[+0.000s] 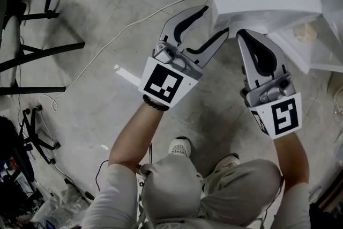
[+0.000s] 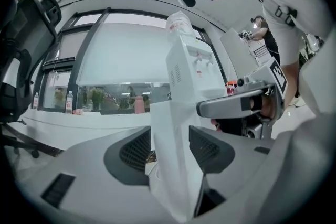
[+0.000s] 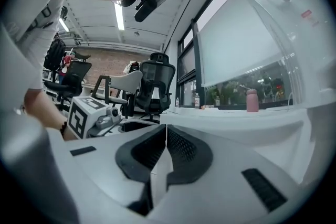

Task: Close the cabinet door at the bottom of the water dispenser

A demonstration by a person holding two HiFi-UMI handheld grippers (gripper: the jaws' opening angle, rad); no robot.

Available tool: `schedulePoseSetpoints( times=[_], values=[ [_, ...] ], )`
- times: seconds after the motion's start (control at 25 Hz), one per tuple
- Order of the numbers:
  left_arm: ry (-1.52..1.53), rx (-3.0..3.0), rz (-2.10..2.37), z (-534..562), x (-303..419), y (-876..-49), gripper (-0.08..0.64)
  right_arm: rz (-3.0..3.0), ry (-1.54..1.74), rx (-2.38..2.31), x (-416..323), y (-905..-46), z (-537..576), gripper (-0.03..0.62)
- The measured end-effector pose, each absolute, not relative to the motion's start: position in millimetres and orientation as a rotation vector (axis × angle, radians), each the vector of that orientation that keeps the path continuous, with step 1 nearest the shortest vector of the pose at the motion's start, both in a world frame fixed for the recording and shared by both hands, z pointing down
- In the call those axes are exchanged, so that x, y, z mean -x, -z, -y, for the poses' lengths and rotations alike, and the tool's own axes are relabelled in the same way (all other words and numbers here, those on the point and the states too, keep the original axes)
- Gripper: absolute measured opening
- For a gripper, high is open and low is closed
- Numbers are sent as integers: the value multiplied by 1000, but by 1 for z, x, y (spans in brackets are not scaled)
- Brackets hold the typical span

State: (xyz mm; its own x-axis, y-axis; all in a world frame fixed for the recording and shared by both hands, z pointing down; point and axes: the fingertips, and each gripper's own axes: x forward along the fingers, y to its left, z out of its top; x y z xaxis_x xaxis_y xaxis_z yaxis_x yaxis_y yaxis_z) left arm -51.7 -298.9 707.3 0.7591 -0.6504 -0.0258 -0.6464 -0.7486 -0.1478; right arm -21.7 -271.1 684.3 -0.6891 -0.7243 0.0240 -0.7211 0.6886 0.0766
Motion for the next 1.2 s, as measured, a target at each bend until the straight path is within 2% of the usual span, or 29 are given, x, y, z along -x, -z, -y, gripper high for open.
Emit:
schedulePoseSetpoints(
  times=[0.36, 0.68, 0.96, 1.2],
  values=[
    [-39, 2853, -996, 312, 42, -710, 227, 2828, 103, -1223, 15, -693, 268, 17],
    [-41, 2850, -983, 296, 42, -707, 186, 2809, 83, -1240, 1, -700, 256, 17],
    [-16, 2855, -1099, 255, 29, -713, 176, 2689, 205, -1293, -34, -723, 207, 17],
    [45, 2820, -1213, 232, 14, -716, 175, 2598, 69, -1396, -67, -760, 191, 17]
  ],
)
